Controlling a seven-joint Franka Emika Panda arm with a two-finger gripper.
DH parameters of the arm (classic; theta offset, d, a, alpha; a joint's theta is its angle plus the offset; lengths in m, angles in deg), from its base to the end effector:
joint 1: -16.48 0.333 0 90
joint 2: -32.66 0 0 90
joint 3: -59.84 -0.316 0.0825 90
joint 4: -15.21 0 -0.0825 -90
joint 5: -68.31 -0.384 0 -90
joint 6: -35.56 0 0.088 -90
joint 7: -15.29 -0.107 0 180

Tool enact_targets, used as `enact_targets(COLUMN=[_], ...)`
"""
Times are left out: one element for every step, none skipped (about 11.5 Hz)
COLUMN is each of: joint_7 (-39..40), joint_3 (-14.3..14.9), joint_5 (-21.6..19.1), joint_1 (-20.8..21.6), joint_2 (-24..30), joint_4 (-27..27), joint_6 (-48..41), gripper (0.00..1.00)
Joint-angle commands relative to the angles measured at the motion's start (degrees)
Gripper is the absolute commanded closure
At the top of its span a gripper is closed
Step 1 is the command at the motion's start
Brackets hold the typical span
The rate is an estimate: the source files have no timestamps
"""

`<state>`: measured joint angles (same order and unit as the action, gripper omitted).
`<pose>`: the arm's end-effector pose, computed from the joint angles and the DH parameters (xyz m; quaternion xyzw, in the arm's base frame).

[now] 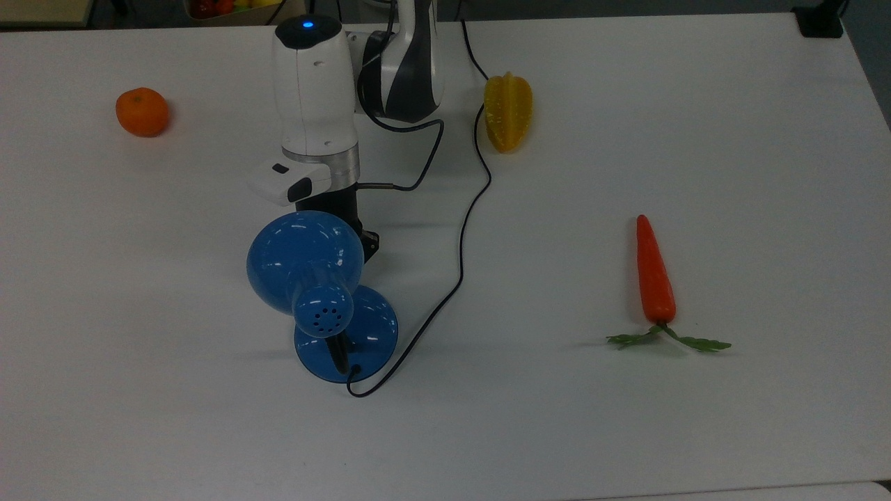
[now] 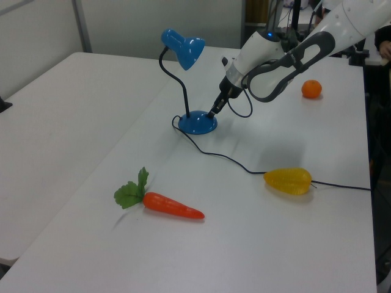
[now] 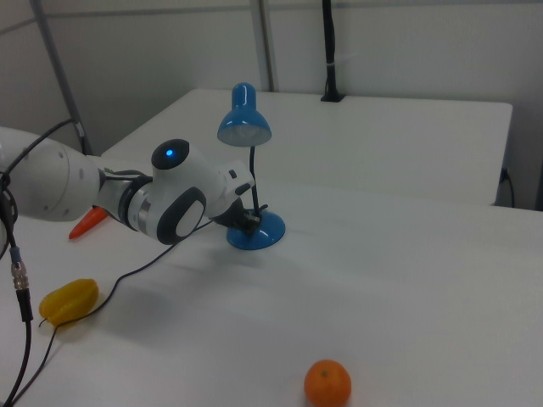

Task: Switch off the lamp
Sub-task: 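Lift the gripper up away from the lamp base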

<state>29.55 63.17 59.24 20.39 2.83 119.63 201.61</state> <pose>0.6921 0.0023 0.3129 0.9592 0.0635 0.2755 0.0063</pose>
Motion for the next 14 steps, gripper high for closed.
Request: enact_targets(joint_7=[1.2, 1.2, 1.2, 1.2, 1.2, 1.0, 1.0, 1.0, 1.0, 1.3, 1.3, 1.0, 0.9, 0.5], joint_3=[-0.3, -0.3, -0.3, -0.3, -0.4, -0.4, -0.4, -0.4, -0.4, -0.4, -0.4, -0.3, -0.3, 0.0], joint_5=[-0.5, -0.5, -0.5, -0.5, -0.5, -0.5, -0.4, -0.4, -0.4, -0.2, -0.1, -0.1, 0.0, 0.0], joint_1=[0.2, 0.2, 0.2, 0.2, 0.2, 0.2, 0.3, 0.4, 0.3, 0.3, 0.3, 0.3, 0.3, 0.3], joint_2=[-1.2, -0.8, -0.4, 0.1, 0.6, 1.1, 1.8, 3.4, 5.1, 7.0, 8.8, 10.6, 12.3, 13.6], joint_4=[0.2, 0.9, 1.5, 2.0, 2.7, 2.9, 3.7, 4.9, 4.9, 4.7, 4.7, 4.7, 4.6, 4.6], joint_6=[1.0, 0.8, 0.7, 0.5, 0.4, 0.4, 0.4, -0.7, -5.5, -10.7, -14.6, -19.0, -22.8, -24.8], gripper=[1.0, 1.0, 1.0, 1.0, 1.0, 1.0, 1.0, 1.0, 1.0, 1.0, 1.0, 0.92, 0.58, 0.12])
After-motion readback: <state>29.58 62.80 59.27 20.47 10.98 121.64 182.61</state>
